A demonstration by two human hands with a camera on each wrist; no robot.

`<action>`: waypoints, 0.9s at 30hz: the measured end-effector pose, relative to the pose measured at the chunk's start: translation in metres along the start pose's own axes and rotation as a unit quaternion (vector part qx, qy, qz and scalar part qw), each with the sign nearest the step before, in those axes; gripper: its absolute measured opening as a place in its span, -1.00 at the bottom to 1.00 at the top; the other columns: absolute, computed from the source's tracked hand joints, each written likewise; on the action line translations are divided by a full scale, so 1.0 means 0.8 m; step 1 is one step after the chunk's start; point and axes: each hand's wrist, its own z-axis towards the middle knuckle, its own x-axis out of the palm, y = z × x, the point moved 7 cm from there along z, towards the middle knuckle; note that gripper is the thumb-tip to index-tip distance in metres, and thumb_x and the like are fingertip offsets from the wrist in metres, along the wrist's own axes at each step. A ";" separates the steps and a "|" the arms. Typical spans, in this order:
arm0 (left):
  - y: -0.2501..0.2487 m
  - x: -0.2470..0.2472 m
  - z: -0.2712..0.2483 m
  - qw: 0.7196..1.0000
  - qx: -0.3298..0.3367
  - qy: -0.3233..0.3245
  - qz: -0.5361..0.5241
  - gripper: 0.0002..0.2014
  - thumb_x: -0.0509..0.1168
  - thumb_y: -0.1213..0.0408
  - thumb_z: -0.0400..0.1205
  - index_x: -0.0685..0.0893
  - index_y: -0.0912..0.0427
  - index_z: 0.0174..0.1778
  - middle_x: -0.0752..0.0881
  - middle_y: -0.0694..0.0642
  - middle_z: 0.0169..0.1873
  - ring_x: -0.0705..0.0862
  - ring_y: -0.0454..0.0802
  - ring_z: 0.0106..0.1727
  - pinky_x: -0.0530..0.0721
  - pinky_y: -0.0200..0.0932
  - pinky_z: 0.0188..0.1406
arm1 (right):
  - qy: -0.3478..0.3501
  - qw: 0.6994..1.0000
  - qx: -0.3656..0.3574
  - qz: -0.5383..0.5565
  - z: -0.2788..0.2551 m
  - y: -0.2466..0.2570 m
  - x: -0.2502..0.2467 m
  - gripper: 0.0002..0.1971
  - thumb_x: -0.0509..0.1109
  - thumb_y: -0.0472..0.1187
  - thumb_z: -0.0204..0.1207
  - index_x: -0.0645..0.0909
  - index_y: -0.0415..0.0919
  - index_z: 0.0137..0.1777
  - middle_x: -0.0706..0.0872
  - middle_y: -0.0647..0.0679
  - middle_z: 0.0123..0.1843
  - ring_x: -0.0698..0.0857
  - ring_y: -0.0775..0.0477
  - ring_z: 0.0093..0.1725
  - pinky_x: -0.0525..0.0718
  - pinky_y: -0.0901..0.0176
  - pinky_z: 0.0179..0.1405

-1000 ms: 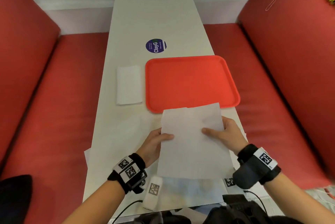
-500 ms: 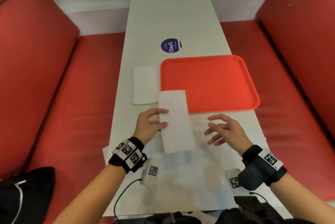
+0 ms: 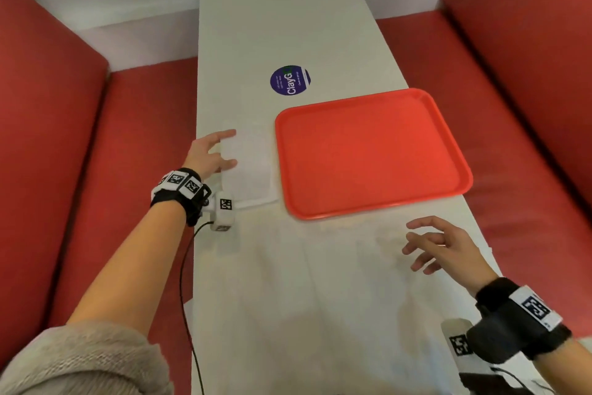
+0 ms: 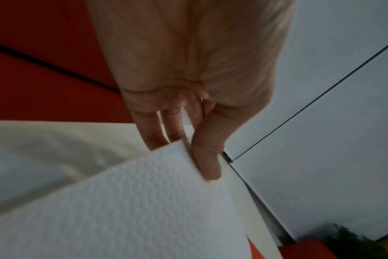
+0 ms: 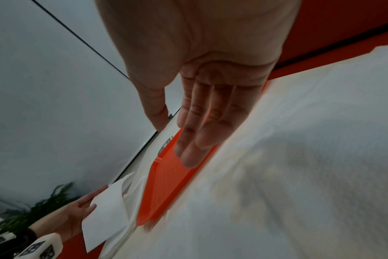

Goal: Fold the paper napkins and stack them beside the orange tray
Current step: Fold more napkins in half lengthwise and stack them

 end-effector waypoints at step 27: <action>-0.032 0.080 -0.073 0.967 0.079 -0.102 0.221 -0.67 0.50 0.24 0.50 0.69 0.08 0.19 0.39 0.26 0.36 0.32 0.22 0.43 0.23 -0.22 0.31 | -0.026 0.993 -0.008 -0.114 0.023 -0.039 -0.008 -0.94 0.46 -0.24 0.56 0.67 -0.14 0.00 0.84 -0.12 -0.22 0.77 -0.10 -0.43 0.69 0.13 -0.43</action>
